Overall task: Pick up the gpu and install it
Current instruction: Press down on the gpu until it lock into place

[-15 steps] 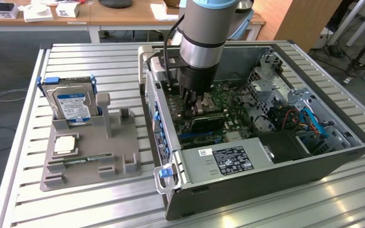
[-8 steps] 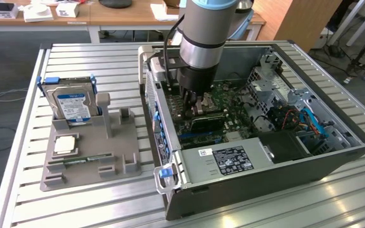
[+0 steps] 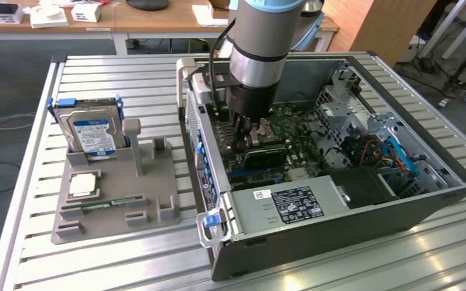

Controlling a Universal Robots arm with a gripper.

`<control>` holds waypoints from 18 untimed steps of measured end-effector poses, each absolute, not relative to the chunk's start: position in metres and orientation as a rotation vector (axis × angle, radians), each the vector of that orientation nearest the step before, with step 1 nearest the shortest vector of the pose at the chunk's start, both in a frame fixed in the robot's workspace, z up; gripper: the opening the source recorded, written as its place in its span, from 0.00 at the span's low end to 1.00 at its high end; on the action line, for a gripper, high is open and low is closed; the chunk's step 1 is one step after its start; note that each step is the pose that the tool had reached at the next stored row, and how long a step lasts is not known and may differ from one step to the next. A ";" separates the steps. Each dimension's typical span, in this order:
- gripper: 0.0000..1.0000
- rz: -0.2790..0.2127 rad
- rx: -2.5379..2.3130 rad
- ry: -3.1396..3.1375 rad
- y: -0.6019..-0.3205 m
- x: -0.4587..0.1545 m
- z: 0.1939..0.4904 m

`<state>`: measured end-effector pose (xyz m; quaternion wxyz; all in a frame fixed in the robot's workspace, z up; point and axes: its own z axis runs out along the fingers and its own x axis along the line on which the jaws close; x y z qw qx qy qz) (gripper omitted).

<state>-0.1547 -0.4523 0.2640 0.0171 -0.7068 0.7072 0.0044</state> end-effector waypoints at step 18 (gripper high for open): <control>0.11 0.013 -2.197 2.198 -0.452 -0.155 0.263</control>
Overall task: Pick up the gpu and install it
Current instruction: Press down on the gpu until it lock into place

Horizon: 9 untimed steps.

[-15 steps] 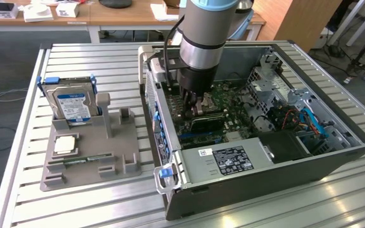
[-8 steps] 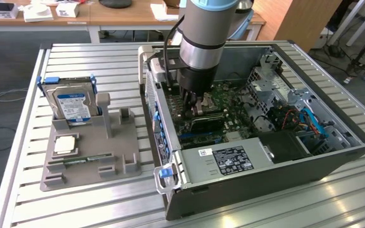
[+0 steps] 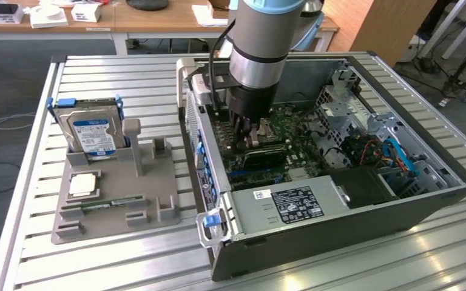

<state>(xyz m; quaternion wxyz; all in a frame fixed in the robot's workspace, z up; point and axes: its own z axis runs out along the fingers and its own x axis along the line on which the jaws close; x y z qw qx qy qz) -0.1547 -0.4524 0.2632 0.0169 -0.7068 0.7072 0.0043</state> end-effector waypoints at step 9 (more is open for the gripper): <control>0.11 0.013 -2.197 2.198 -0.452 -0.155 0.262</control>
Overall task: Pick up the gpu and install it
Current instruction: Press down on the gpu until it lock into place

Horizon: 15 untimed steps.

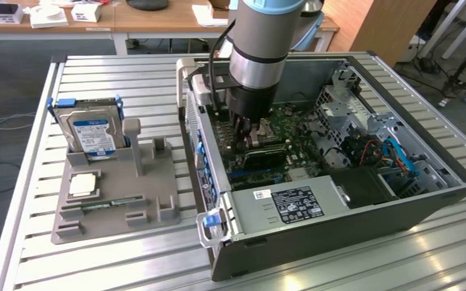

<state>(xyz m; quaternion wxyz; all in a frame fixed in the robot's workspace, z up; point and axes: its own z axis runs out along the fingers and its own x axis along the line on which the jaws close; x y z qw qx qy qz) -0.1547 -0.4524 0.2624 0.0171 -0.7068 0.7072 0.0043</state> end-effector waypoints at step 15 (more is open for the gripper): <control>0.11 0.013 -2.197 2.198 -0.452 -0.155 0.261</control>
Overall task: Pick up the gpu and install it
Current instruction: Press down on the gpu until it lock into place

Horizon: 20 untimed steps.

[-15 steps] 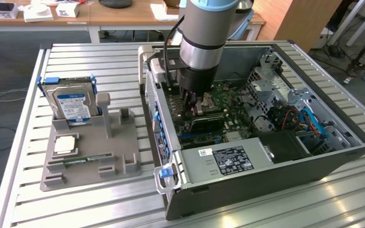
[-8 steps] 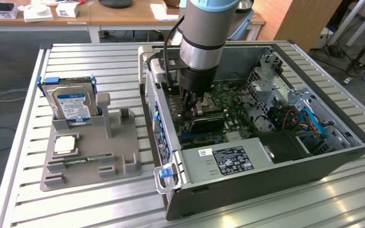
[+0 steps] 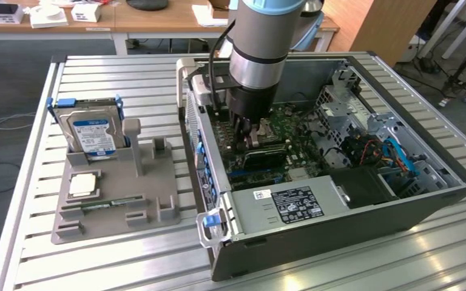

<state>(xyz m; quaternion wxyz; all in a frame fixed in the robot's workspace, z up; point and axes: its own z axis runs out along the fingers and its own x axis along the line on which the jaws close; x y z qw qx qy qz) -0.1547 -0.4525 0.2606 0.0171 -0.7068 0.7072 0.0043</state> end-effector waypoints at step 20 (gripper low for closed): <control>0.11 0.014 -2.197 2.198 -0.452 -0.154 0.268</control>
